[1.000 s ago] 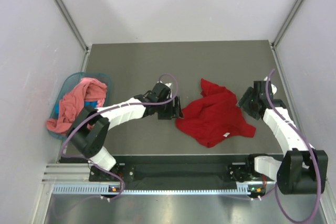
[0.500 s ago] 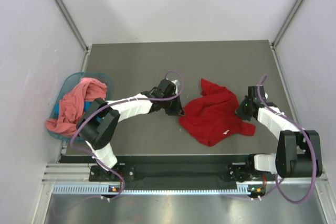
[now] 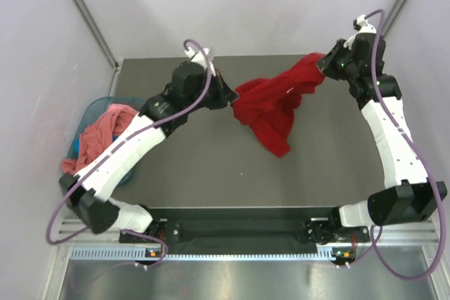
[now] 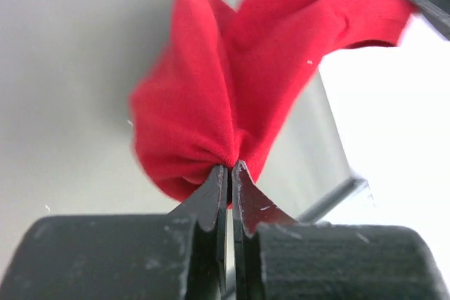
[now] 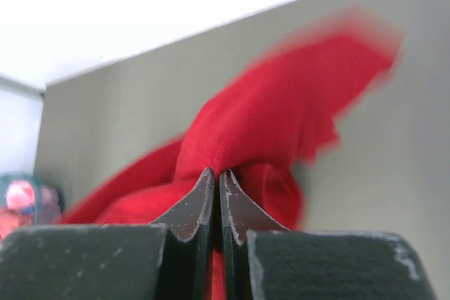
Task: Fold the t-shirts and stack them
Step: Move the tshirt to the center of the board
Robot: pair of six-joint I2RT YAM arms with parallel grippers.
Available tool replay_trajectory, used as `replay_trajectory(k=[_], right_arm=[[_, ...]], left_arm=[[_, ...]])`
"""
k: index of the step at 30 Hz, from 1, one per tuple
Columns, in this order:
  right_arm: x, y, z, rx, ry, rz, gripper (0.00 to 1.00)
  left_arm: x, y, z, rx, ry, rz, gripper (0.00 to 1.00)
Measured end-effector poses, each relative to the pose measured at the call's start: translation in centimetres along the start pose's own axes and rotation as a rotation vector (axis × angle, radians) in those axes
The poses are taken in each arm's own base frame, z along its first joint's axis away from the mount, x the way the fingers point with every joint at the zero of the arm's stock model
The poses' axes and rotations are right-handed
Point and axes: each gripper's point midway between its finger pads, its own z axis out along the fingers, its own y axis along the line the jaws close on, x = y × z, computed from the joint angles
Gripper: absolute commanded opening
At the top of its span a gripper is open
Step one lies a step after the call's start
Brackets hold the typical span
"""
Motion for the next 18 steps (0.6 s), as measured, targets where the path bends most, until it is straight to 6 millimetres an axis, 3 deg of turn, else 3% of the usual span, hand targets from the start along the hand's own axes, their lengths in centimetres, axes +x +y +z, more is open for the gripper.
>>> replay_trajectory(k=[2, 4, 8, 10, 11, 13, 14, 15, 18], right_arm=[[1.0, -0.1, -0.7, -0.001, 0.028, -0.021, 0.00], [3.6, -1.3, -0.6, 0.029, 0.095, -0.028, 0.00], [13.5, -7.0, 0.0, 0.174, 0.333, -0.024, 0.05], [19.0, -10.3, -1.0, 0.274, 0.481, -0.020, 0.15], [21.2, -11.7, -1.7, 0.318, 0.540, -0.020, 0.23], [23.5, -13.4, -2.8, 0.378, 0.605, -0.019, 0.34], [23.8, -13.9, -3.2, 0.400, 0.617, -0.016, 0.41], [23.7, -14.2, -3.2, 0.413, 0.611, -0.013, 0.43], [22.2, -14.7, -2.8, 0.443, 0.552, 0.000, 0.47]], left_arm=[[0.5, -0.5, -1.9, 0.038, -0.005, -0.013, 0.00], [3.0, -0.3, -2.8, 0.067, 0.033, -0.026, 0.00], [13.4, 2.1, -2.1, 0.055, 0.266, -0.061, 0.00], [20.1, 4.3, -2.1, 0.006, 0.424, -0.085, 0.02], [22.5, 5.2, -2.4, -0.016, 0.479, -0.094, 0.18], [26.3, 6.4, -3.4, -0.045, 0.573, -0.110, 0.37], [27.2, 6.7, -3.8, -0.054, 0.600, -0.117, 0.47], [27.3, 6.7, -3.9, -0.058, 0.604, -0.121, 0.63], [25.2, 6.0, -3.2, -0.062, 0.536, -0.102, 0.70]])
